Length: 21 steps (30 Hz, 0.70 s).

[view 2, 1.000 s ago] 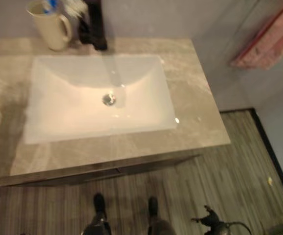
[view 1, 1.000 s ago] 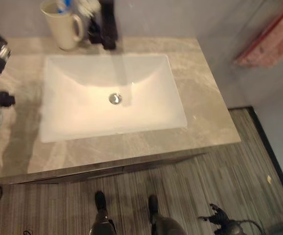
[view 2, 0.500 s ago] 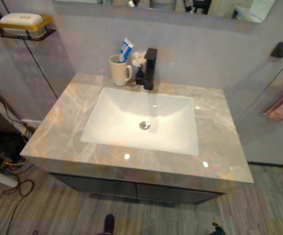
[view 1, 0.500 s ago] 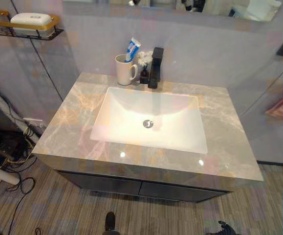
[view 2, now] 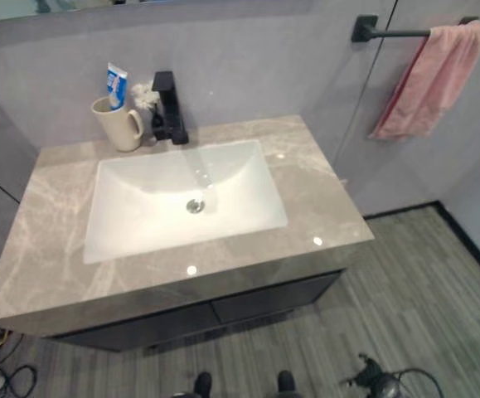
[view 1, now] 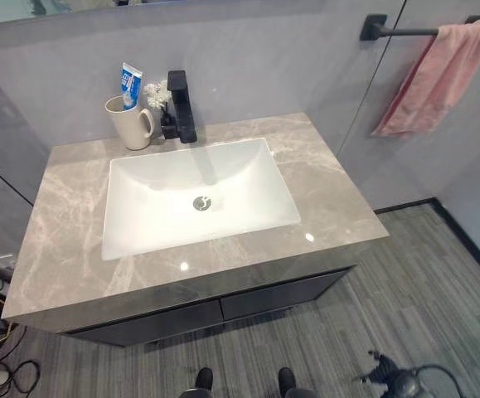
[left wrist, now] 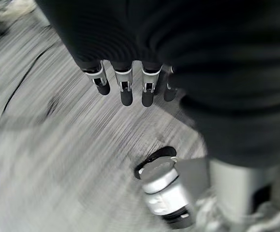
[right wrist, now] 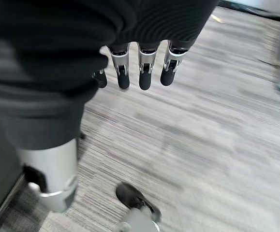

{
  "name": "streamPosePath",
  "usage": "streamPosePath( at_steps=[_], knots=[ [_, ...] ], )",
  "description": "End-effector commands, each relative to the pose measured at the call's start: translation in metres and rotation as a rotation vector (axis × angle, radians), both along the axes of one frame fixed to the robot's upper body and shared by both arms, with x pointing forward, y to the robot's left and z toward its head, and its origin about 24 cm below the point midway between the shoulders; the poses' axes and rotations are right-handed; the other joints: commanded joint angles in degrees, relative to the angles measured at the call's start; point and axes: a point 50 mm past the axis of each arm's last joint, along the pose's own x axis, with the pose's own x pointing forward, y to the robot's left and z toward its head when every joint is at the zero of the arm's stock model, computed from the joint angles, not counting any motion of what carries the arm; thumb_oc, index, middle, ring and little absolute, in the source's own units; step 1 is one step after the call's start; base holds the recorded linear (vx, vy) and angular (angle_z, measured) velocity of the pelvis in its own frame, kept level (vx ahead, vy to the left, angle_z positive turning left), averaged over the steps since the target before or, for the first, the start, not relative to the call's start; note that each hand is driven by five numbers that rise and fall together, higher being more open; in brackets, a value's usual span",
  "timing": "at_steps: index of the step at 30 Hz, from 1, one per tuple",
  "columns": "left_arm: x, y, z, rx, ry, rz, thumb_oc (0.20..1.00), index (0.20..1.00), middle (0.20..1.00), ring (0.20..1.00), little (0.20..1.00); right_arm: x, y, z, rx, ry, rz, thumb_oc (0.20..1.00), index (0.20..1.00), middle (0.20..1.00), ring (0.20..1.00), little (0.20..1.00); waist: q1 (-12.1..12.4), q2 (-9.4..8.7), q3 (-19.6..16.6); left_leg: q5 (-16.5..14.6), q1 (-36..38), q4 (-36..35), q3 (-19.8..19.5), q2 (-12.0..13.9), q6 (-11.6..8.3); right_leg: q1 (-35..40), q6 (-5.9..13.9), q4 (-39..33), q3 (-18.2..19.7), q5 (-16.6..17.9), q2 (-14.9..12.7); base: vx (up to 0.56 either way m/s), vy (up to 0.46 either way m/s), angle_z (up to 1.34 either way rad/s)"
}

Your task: Put brush and paste in cup on sink, flatten towel.

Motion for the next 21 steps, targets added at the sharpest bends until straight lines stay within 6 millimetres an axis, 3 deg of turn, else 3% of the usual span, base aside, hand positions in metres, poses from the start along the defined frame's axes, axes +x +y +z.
streamPosePath(
  at_steps=[1, 3, 4, 5, 6, 7, 8, 10, 12, 13, 14, 15, 16, 17, 18, 19, 20, 21],
  knots=[
    [0.029, -0.019, 0.001, -0.026, -0.055, -0.165, 1.000, 1.000, 1.000, 1.000, 1.000, 0.024, -0.009, 0.011, -0.056, -0.053, 0.009, 1.000, 1.000, 1.000, 1.000, 1.000, -1.0, 0.69, 1.1, -4.9, -2.1, 5.6, 4.3, -0.9, 1.99, -5.4, 2.26, -1.7, 2.4, 6.4, -0.8, -0.22, 0.479, -0.72],
    [0.049, -0.028, 0.004, -0.031, -0.099, -0.258, 1.000, 1.000, 1.000, 1.000, 1.000, 0.028, -0.006, 0.010, -0.065, -0.044, 0.009, 1.000, 1.000, 1.000, 1.000, 1.000, -1.1, 0.88, 1.9, -5.4, -2.5, 5.6, 7.4, -2.1, 2.89, -7.6, 3.27, -3.2, 2.8, 9.4, -2.8, -0.21, 0.307, -0.86],
    [0.063, -0.029, 0.009, -0.017, -0.140, -0.295, 1.000, 1.000, 1.000, 1.000, 1.000, 0.033, -0.003, 0.011, -0.071, -0.053, 0.022, 1.000, 1.000, 1.000, 1.000, 1.000, -0.6, 1.10, 2.8, -5.2, -2.6, 5.5, 9.5, -1.6, 3.09, -9.4, 3.08, -2.7, 0.7, 10.0, -3.0, -0.17, 0.150, -0.70],
    [0.063, -0.028, 0.009, -0.017, -0.140, -0.295, 1.000, 1.000, 1.000, 1.000, 1.000, 0.033, -0.003, 0.011, -0.071, -0.053, 0.022, 1.000, 1.000, 1.000, 1.000, 1.000, -0.6, 1.07, 2.8, -5.2, -2.7, 5.4, 9.6, -1.6, 3.10, -9.5, 3.08, -2.7, 0.7, 10.0, -3.0, -0.33, 0.270, -1.11],
    [0.077, -0.030, 0.014, -0.001, -0.182, -0.330, 1.000, 1.000, 1.000, 1.000, 1.000, 0.032, 0.006, 0.006, -0.061, -0.050, 0.049, 1.000, 1.000, 1.000, 1.000, 1.000, 0.9, 2.46, 4.2, -4.2, -2.2, 3.8, 13.8, -0.4, 3.37, -10.2, 1.15, 3.5, -10.8, 5.6, -2.5, -0.24, 0.199, -1.45],
    [0.077, -0.030, 0.014, -0.001, -0.182, -0.331, 1.000, 1.000, 1.000, 1.000, 1.000, 0.032, 0.006, 0.006, -0.061, -0.051, 0.049, 1.000, 1.000, 1.000, 1.000, 1.000, 0.8, 2.36, 4.1, -3.9, -2.3, 3.7, 13.8, -0.5, 3.37, -10.4, 1.12, 3.7, -10.8, 5.5, -2.6, -0.32, 0.349, -1.78],
    [0.072, -0.027, 0.013, 0.019, -0.171, -0.341, 1.000, 1.000, 1.000, 1.000, 1.000, 0.022, 0.013, 0.000, -0.051, -0.019, 0.072, 1.000, 1.000, 1.000, 1.000, 1.000, 0.9, 2.66, 3.6, -2.3, -0.2, 0.8, 16.7, -0.5, 3.81, -8.5, 0.04, 7.9, -13.4, 1.8, 0.8, -0.11, 0.207, -1.59],
    [0.072, -0.024, 0.013, 0.029, -0.175, -0.326, 1.000, 1.000, 1.000, 1.000, 1.000, 0.018, 0.016, -0.003, -0.042, -0.013, 0.053, 1.000, 1.000, 1.000, 1.000, 1.000, 1.8, 2.89, 3.4, -1.5, 1.6, -0.8, 20.6, 0.2, 4.23, -6.5, -1.39, 11.3, -16.9, -2.0, 3.8, -0.08, 0.166, -1.33],
    [0.075, -0.024, 0.014, 0.037, -0.195, -0.295, 1.000, 1.000, 1.000, 1.000, 1.000, 0.026, 0.022, -0.002, -0.024, -0.072, 0.003, 1.000, 1.000, 1.000, 1.000, 1.000, 2.7, 3.16, 2.6, -2.1, 2.9, -2.0, 24.5, 1.2, 4.06, -3.4, -2.13, 11.9, -22.1, -6.0, 4.7, 0.00, 0.035, -1.89],
    [0.075, -0.023, 0.014, 0.044, -0.207, -0.277, 1.000, 1.000, 1.000, 1.000, 1.000, 0.035, 0.027, 0.000, -0.014, -0.114, -0.012, 1.000, 1.000, 1.000, 1.000, 1.000, 3.2, 2.98, 2.2, -2.1, 2.9, -2.3, 27.0, 1.7, 4.08, -2.5, -2.18, 10.8, -24.5, -6.1, 4.6, -0.02, -0.033, -1.31],
    [0.073, -0.021, 0.014, 0.048, -0.235, -0.178, 1.000, 1.000, 1.000, 1.000, 1.000, 0.057, 0.039, 0.007, 0.013, -0.248, -0.069, 1.000, 1.000, 1.000, 1.000, 1.000, 3.7, 2.80, 1.2, -2.4, 3.8, -2.5, 33.0, 2.6, 3.74, -1.9, -2.11, 7.2, -30.5, -5.2, 3.6, -0.07, -0.047, -1.27],
    [0.073, -0.020, 0.014, 0.049, -0.235, -0.177, 1.000, 1.000, 1.000, 1.000, 1.000, 0.057, 0.039, 0.006, 0.012, -0.247, -0.069, 1.000, 1.000, 1.000, 1.000, 1.000, 4.0, 2.78, 1.2, -2.5, 3.9, -2.5, 33.3, 2.7, 3.70, -1.9, -2.15, 7.0, -30.2, -5.1, 3.7, 0.04, -0.083, -2.68],
    [0.065, -0.019, 0.011, 0.039, -0.252, -0.051, 1.000, 1.000, 1.000, 1.000, 1.000, 0.068, 0.044, 0.016, 0.079, -0.392, -0.142, 1.000, 1.000, 1.000, 1.000, 1.000, 2.3, 2.83, 0.6, -3.6, 4.1, 0.4, 35.3, 3.1, 3.82, -1.6, -2.13, 5.1, -25.0, -5.2, 5.6, 0.11, -0.123, -2.52],
    [0.068, -0.019, 0.012, 0.032, -0.283, 0.010, 1.000, 1.000, 1.000, 1.000, 1.000, 0.072, 0.046, 0.019, 0.131, -0.448, -0.188, 1.000, 1.000, 1.000, 1.000, 1.000, 1.6, 2.29, 0.8, -4.0, 2.9, 6.9, 35.9, 3.9, 3.54, -1.0, -2.76, 4.1, -23.1, -5.1, 5.9, 0.11, -0.132, -2.00],
    [0.068, -0.019, 0.012, 0.032, -0.283, 0.011, 1.000, 1.000, 1.000, 1.000, 1.000, 0.071, 0.046, 0.019, 0.132, -0.448, -0.188, 1.000, 1.000, 1.000, 1.000, 1.000, 1.8, 2.36, 0.8, -4.5, 2.5, 8.0, 36.1, 4.5, 3.32, -1.0, -2.91, 3.9, -22.9, -5.0, 6.2, 0.06, -0.149, -0.63],
    [0.073, -0.022, 0.014, 0.012, -0.314, 0.046, 1.000, 1.000, 1.000, 1.000, 1.000, 0.076, 0.046, 0.025, 0.173, -0.511, -0.231, 1.000, 1.000, 1.000, 1.000, 1.000, 1.4, 1.91, 1.4, -3.3, 0.6, 15.4, 36.0, 6.3, 2.26, -0.1, -3.54, 3.1, -21.2, -4.8, 6.5, 0.10, -0.205, -0.84],
    [0.081, -0.031, 0.016, -0.017, -0.362, 0.052, 1.000, 1.000, 1.000, 1.000, 1.000, 0.071, 0.043, 0.024, 0.185, -0.511, -0.256, 1.000, 1.000, 1.000, 1.000, 1.000, 2.9, 1.83, 2.9, -1.1, -3.4, 29.0, 29.9, 9.1, 0.15, 2.6, -5.75, 1.3, -17.4, -5.6, 9.3, 0.02, -0.206, -0.86],
    [0.089, -0.036, 0.020, -0.026, -0.410, 0.044, 1.000, 1.000, 1.000, 1.000, 1.000, 0.074, 0.043, 0.026, 0.179, -0.515, -0.238, 1.000, 1.000, 1.000, 1.000, 1.000, 4.3, 1.10, 3.7, 1.3, -6.0, 33.4, 25.2, 7.1, 1.08, 2.9, -6.53, 0.9, -15.5, -4.8, 9.1, -0.02, -0.142, -0.80]
  ],
)
